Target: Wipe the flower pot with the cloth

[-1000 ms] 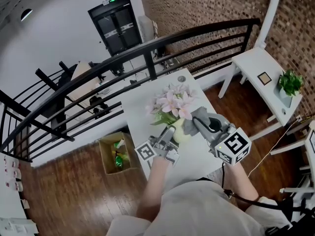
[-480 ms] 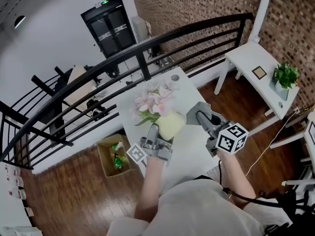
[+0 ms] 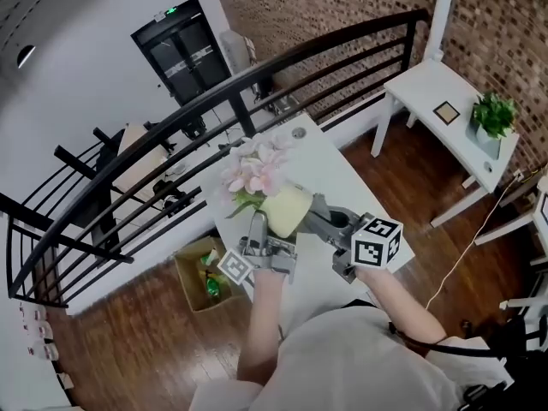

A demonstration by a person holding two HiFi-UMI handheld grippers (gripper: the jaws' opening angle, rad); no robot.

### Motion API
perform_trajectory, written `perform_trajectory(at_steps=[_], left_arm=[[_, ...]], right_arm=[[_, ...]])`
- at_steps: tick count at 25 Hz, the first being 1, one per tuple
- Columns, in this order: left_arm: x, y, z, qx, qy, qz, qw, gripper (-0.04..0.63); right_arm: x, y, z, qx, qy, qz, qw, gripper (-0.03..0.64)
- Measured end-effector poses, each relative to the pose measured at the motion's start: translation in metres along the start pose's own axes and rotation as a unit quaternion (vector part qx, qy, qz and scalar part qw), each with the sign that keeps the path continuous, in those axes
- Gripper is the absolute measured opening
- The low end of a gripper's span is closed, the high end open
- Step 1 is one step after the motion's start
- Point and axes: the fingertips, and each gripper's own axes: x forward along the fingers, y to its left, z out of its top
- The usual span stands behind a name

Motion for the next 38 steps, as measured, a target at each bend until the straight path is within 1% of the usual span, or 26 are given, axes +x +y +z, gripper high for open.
perform_trajectory(at_steps=[4, 9, 11, 13, 15, 17, 19, 24, 26, 27, 28, 30, 32, 34, 36, 38], left_arm=[[-0.002, 0.007, 0.004, 0.004, -0.003, 0.010, 0.9999, 0.591], [-0.008, 0.020, 0.006, 0.014, 0.004, 0.032, 0.9994, 0.592], [-0.015, 0.028, 0.006, 0.014, 0.001, 0.044, 0.9989, 0.592], [-0.022, 0.040, 0.007, 0.018, 0.002, 0.062, 0.9979, 0.592], [-0.031, 0.055, 0.009, 0.036, 0.013, 0.084, 0.9957, 0.592], [-0.042, 0.073, 0.011, 0.065, 0.025, 0.109, 0.9917, 0.591], [-0.056, 0.093, 0.015, 0.083, 0.024, 0.131, 0.9875, 0.591], [-0.087, 0.138, 0.035, 0.073, -0.007, 0.184, 0.9802, 0.588], [-0.100, 0.151, 0.040, 0.088, 0.001, 0.211, 0.9735, 0.586], [-0.107, 0.158, 0.043, 0.104, 0.011, 0.229, 0.9679, 0.586], [-0.116, 0.164, 0.045, 0.122, 0.022, 0.249, 0.9605, 0.586], [-0.129, 0.174, 0.051, 0.172, 0.050, 0.280, 0.9431, 0.586], [-0.140, 0.183, 0.054, 0.226, 0.083, 0.296, 0.9245, 0.586], [-0.157, 0.199, 0.055, 0.263, 0.115, 0.325, 0.9013, 0.586], [-0.174, 0.214, 0.053, 0.292, 0.144, 0.359, 0.8749, 0.584], [-0.190, 0.225, 0.050, 0.316, 0.163, 0.392, 0.8485, 0.584]], right_arm=[[0.001, 0.016, 0.002, 0.067, -0.024, 0.056, 0.996, 0.009], [-0.006, 0.036, -0.001, 0.091, -0.024, 0.115, 0.989, 0.009], [-0.009, 0.041, -0.002, 0.101, -0.024, 0.126, 0.987, 0.009], [-0.013, 0.042, -0.002, 0.105, -0.026, 0.128, 0.986, 0.009], [-0.016, 0.037, -0.004, 0.106, -0.029, 0.119, 0.987, 0.009], [-0.020, 0.023, -0.009, 0.107, -0.027, 0.096, 0.989, 0.009], [-0.027, 0.005, -0.016, 0.114, -0.023, 0.069, 0.991, 0.009], [-0.042, -0.035, -0.027, 0.143, -0.020, 0.015, 0.989, 0.009], [-0.044, -0.046, -0.032, 0.149, -0.018, -0.001, 0.989, 0.009], [-0.045, -0.050, -0.035, 0.152, -0.016, -0.007, 0.988, 0.009], [-0.045, -0.052, -0.037, 0.155, -0.014, -0.011, 0.988, 0.009], [-0.044, -0.055, -0.041, 0.159, -0.008, -0.015, 0.987, 0.009], [-0.043, -0.056, -0.045, 0.160, 0.000, -0.014, 0.987, 0.009], [-0.041, -0.056, -0.049, 0.158, 0.010, -0.014, 0.987, 0.009], [-0.040, -0.056, -0.053, 0.157, 0.018, -0.015, 0.987, 0.009], [-0.040, -0.055, -0.056, 0.158, 0.023, -0.014, 0.987, 0.009]])
